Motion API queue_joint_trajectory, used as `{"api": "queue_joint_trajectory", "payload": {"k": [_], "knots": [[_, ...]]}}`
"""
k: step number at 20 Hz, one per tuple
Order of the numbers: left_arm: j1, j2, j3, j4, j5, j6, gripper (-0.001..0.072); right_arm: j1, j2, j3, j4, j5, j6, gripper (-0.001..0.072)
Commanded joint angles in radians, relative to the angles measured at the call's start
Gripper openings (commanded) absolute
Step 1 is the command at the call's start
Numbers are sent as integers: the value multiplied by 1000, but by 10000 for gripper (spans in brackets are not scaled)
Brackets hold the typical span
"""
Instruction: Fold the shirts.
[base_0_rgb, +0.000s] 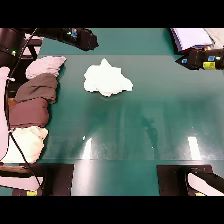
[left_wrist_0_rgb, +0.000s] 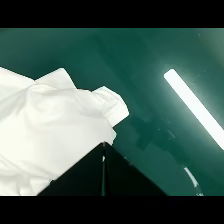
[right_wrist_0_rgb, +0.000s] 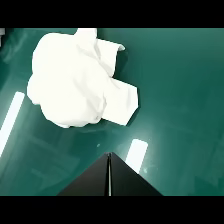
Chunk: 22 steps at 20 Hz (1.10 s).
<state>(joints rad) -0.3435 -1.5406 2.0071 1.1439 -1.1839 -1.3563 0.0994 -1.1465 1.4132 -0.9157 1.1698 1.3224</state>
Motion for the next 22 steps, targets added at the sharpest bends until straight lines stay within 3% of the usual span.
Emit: {"api": "queue_joint_trajectory", "payload": {"k": [1,2,3,4,7,15,16,17,18,19,22], "knots": [[3,-6,-3,31,76,-6,163,0,0,0,0,-53,0,14],[3,-16,-7,58,97,-28,479,0,0,0,0,-50,0,14],[3,-37,-8,105,103,-95,561,0,0,0,0,-43,0,14],[3,-68,-8,154,90,-140,561,2,0,0,0,-34,0,14],[2,-196,-8,192,40,-148,561,5,-1,0,0,-34,0,14],[2,-487,-7,87,126,-189,560,5,-1,0,0,-38,0,14],[2,-489,-6,78,145,-189,502,5,0,0,0,-38,0,14],[2,-485,-5,76,160,-189,326,5,-1,0,0,-38,0,14],[3,-485,8,77,161,-188,75,5,0,0,0,-38,0,14],[3,-485,26,82,150,-187,23,5,0,0,0,-37,0,14],[3,-439,80,111,102,-188,23,1,17,1,0,-45,0,14]]}}
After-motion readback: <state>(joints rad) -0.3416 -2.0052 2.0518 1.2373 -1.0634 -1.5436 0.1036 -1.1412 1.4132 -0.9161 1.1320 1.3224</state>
